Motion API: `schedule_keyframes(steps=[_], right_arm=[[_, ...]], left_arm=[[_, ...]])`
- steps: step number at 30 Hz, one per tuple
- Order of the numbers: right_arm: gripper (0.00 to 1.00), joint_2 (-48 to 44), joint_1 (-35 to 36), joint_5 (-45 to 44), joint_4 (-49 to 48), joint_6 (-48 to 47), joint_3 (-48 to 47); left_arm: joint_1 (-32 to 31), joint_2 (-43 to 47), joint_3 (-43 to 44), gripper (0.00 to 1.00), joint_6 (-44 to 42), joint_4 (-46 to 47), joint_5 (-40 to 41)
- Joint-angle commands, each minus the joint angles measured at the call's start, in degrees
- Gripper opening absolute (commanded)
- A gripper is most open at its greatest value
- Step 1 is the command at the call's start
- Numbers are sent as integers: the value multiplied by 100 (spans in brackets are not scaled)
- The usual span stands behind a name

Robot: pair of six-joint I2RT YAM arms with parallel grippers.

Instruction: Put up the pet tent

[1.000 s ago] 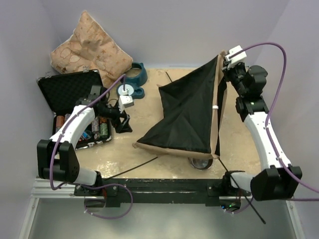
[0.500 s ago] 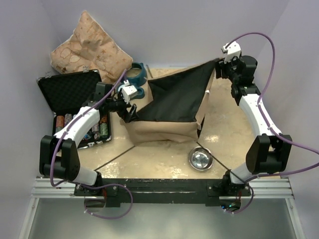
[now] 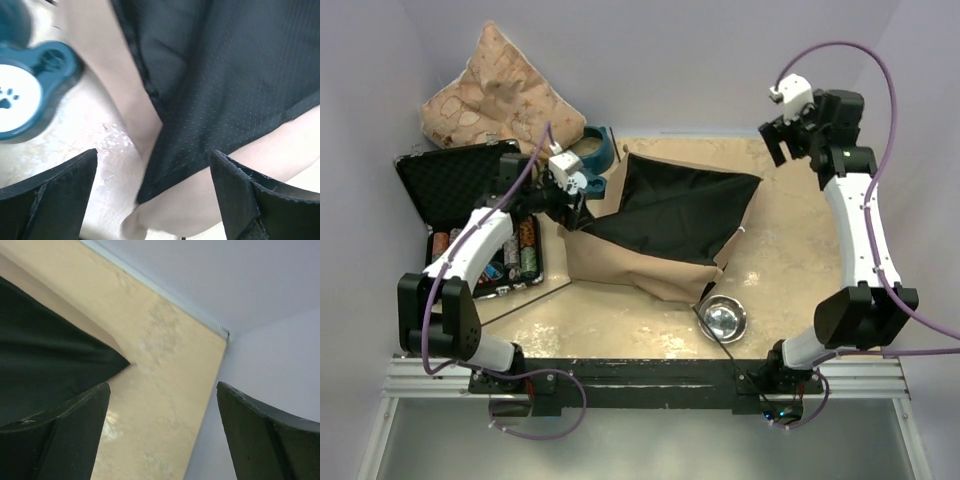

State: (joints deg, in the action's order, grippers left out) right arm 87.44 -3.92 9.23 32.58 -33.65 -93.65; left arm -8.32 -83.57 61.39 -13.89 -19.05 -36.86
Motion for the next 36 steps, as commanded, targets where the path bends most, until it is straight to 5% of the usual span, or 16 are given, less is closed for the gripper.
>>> schedule_keyframes(steps=[1, 8, 14, 20, 28, 30, 36], right_arm=[[92, -244, 1435, 843, 322, 270, -445], [92, 299, 3466, 2064, -330, 43, -698], [94, 2247, 4768, 2522, -252, -177, -2146], [98, 3937, 5200, 2294, -32, -431, -3431], [95, 4562, 5305, 2337, 240, -1143, -3591], [89, 4641, 5305, 2398, 319, -1301, -3547], [49, 4423, 5235, 2592, 460, -1513, -3196]], left_arm=[[646, 16, 935, 100, 694, -134, -743], [1701, 358, 1657, 100, 1336, -467, -1148], [2289, 868, 1579, 100, 1686, -767, -744], [2642, 1387, 1350, 100, 1996, -1074, -146], [2783, 1633, 1271, 100, 1864, -1382, -506], [2774, 1598, 1271, 100, 1899, -1391, -576], [2809, 1493, 1262, 98, 1995, -1365, -717]])
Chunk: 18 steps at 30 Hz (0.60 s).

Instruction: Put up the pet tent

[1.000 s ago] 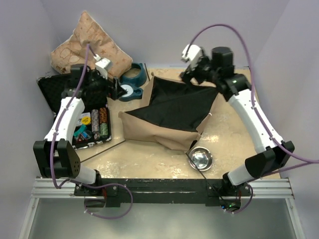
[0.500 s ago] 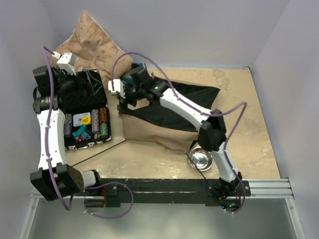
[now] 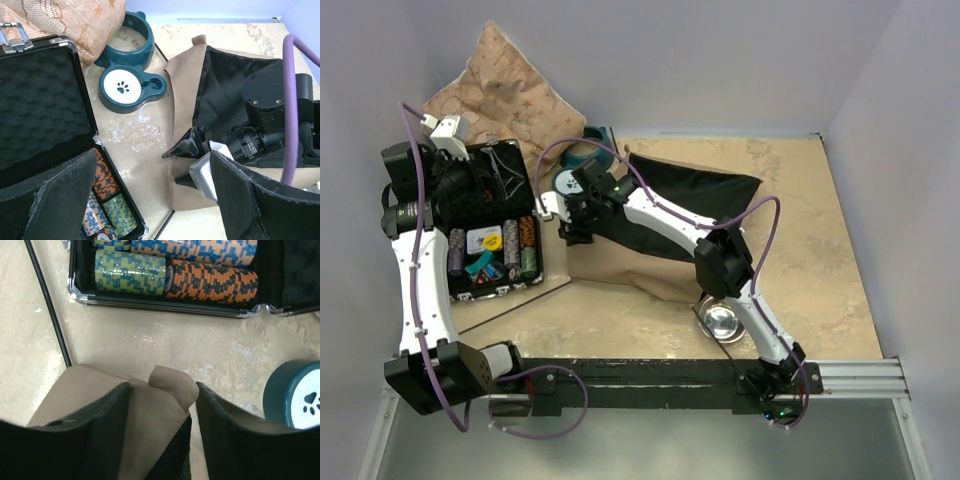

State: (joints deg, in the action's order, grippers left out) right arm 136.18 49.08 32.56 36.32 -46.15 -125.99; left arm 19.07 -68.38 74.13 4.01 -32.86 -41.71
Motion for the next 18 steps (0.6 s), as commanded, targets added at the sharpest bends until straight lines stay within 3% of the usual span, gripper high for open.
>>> schedule_keyframes(steps=[1, 5, 13, 18], right_arm=[[43, -522, -91, 269, 34, -263, 127], [2, -619, -346, 304, 60, -193, 84], [0, -908, -1110, 348, -45, 299, -83], [0, -1137, -1585, 252, -265, 668, -4]], left_arm=[[71, -44, -12, 97, 231, 34, -284], [71, -175, 23, 96, 293, 218, -548], [71, -281, 172, 98, 363, 842, -680], [62, -360, 523, 100, 837, 1579, -742]])
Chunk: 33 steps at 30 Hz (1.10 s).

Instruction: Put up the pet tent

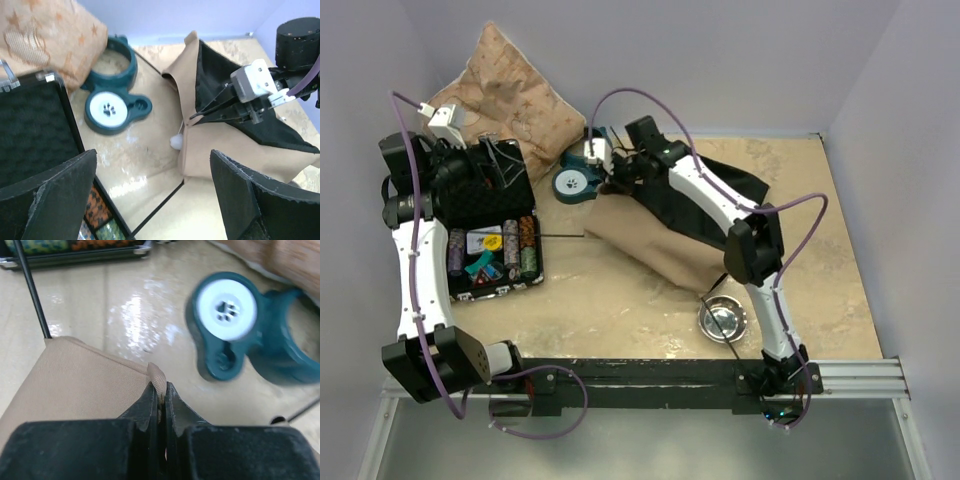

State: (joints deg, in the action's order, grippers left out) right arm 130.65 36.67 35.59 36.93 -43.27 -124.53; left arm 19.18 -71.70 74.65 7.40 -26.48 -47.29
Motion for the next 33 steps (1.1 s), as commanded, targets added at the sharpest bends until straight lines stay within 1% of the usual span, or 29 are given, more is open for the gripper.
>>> schedule_keyframes(steps=[1, 4, 6, 9, 11, 13, 15, 16, 18, 19, 23, 24, 25, 28, 33], right_arm=[[0, -611, -414, -87, -379, 450, -151], [0, -681, -634, -114, -598, 801, -159], [0, -716, -731, -210, -782, 1100, -168], [0, -743, -819, -298, -1037, 1442, -186], [0, -795, -828, -307, -1126, 1566, -212], [0, -865, -828, -351, -1266, 1724, -230], [0, -936, -784, -308, -1398, 1935, -299], [0, -962, -749, -299, -1460, 2006, -352], [0, -1006, -652, -333, -1574, 2181, -405], [0, -1032, -591, -386, -1644, 2260, -423], [0, -1226, -319, -798, -2039, 2576, -335], [0, -1261, -257, -1008, -2162, 2656, -309], [0, -1279, -169, -1158, -2224, 2683, -300], [0, -1340, 77, -1843, -2479, 2832, -247], [0, -1288, 350, -2933, -2735, 3157, -247]], left_arm=[[60, -19, 541, 100, 700, 1204, -184], [60, 77, 647, 100, 1367, 2205, -246], [51, 139, 726, 100, 1973, 2978, -202], [86, 191, 936, 100, 2686, 3805, 61], [147, 297, 920, 99, 3160, 4342, 280], [252, 428, 850, 97, 3451, 4633, 614], [498, 438, 832, 97, 3828, 4696, 747], [708, 403, 797, 96, 4222, 4731, 712], [1130, 315, 578, 93, 4812, 5098, 476], [1288, 254, 533, 92, 4919, 5205, 353], [1545, 60, 594, 88, 4562, 4794, 264], [1545, 34, 681, 88, 4316, 4410, 325], [1545, 25, 726, 88, 4140, 4223, 386], [1545, -98, 787, 87, 3822, 3722, 405], [1536, -528, 805, 82, 3506, 3133, 115]])
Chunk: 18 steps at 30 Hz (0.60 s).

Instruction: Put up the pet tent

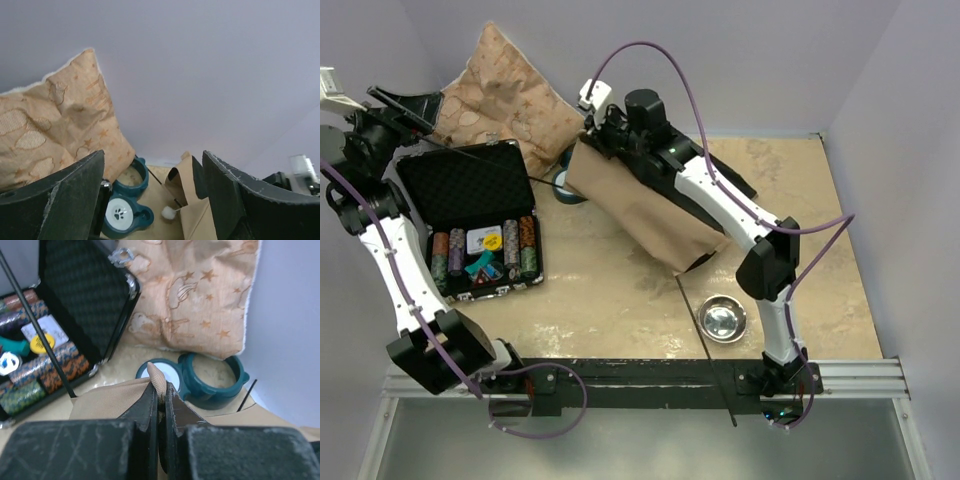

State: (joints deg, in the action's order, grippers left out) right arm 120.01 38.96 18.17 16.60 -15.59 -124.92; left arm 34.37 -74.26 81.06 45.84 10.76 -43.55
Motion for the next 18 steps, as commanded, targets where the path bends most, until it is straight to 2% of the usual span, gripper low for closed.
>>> schedule_keyframes(steps=[1, 5, 9, 14, 18], right_arm=[[0, -232, 164, -1359, -746, 417, -199], [0, -372, 366, -1965, -869, 215, -94], [0, -574, 551, -2396, -948, -22, 20], [0, -838, 586, -2775, -1009, -312, 117], [0, -1075, 630, -2942, -1089, -479, 301]], left_arm=[[0, -378, 174, 81, -383, -706, -329], [-298, -642, 261, 74, -936, -1337, -329], [-948, -765, 174, 71, -1534, -1823, -76], [-1582, -765, -423, 70, -1561, -1596, -39], [-1828, -958, -389, 70, -1675, -1560, -22]])
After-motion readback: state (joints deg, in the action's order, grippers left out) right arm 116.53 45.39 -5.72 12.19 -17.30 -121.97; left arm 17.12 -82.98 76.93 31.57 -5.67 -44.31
